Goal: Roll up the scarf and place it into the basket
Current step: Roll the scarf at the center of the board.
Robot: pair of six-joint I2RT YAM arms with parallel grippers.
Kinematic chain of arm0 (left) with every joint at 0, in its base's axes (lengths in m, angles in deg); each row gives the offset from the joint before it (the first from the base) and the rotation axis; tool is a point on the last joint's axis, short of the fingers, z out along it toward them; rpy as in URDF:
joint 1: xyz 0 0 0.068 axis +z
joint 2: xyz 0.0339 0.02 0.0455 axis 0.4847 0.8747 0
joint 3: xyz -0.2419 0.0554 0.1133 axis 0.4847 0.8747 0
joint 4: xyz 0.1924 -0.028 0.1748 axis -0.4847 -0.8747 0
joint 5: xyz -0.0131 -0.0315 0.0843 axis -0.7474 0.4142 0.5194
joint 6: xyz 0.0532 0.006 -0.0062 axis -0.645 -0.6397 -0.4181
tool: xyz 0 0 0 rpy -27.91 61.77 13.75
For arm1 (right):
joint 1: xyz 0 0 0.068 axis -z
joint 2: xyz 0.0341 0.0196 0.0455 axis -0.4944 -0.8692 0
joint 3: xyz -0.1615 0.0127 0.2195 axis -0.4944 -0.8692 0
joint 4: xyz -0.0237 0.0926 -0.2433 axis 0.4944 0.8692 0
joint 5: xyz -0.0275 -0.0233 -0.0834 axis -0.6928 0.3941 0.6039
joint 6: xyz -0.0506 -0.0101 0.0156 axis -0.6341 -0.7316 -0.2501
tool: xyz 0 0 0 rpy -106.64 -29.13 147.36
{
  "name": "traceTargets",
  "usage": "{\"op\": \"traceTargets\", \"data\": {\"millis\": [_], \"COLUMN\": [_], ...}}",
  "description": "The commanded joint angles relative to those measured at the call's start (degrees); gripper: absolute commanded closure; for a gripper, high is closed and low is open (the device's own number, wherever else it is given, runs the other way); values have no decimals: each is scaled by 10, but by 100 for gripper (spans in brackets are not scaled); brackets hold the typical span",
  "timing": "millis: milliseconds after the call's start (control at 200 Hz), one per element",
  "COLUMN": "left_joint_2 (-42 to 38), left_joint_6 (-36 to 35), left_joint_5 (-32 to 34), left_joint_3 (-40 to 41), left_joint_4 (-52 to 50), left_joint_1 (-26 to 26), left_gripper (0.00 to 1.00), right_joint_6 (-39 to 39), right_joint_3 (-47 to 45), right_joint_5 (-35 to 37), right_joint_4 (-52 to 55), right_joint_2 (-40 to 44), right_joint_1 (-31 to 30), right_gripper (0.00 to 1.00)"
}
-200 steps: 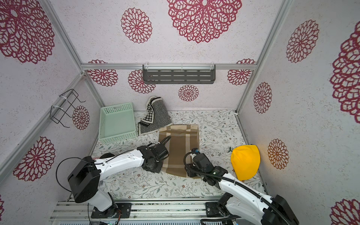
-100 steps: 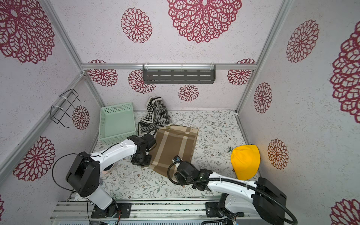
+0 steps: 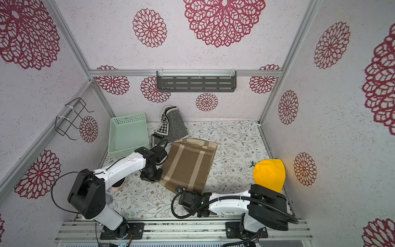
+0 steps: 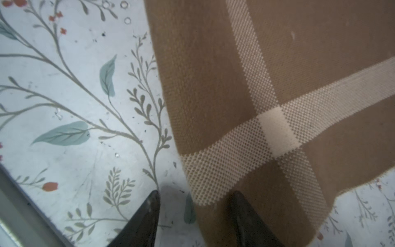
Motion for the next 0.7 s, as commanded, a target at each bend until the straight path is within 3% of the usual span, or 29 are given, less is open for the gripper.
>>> {"op": "traceTargets", "data": {"millis": [0, 160, 340, 395, 560, 696], "left_joint_2": [-23, -29, -37, -37, -9, 31], "left_joint_6": [-8, -3, -3, -7, -22, -33], "left_joint_5": [-4, -10, -6, -1, 40, 59], "left_joint_3": [5, 6, 1, -3, -39, -86], "left_joint_4": [-14, -20, -36, -40, -63, -67], "left_joint_1": [9, 15, 32, 38, 52, 55], "left_gripper": [100, 100, 100, 100, 100, 100], "right_joint_6": [22, 24, 15, 15, 18, 22], "right_joint_3": [0, 5, 26, 35, 62, 85], "right_joint_5": [57, 88, 54, 28, -108, -221], "right_joint_4": [11, 4, 8, 18, 44, 71], "right_joint_2": [-1, -28, -44, -38, -12, -8], "right_joint_1": [-1, 0, 1, 10, 62, 145], "right_gripper": [46, 53, 93, 100, 100, 100]}}
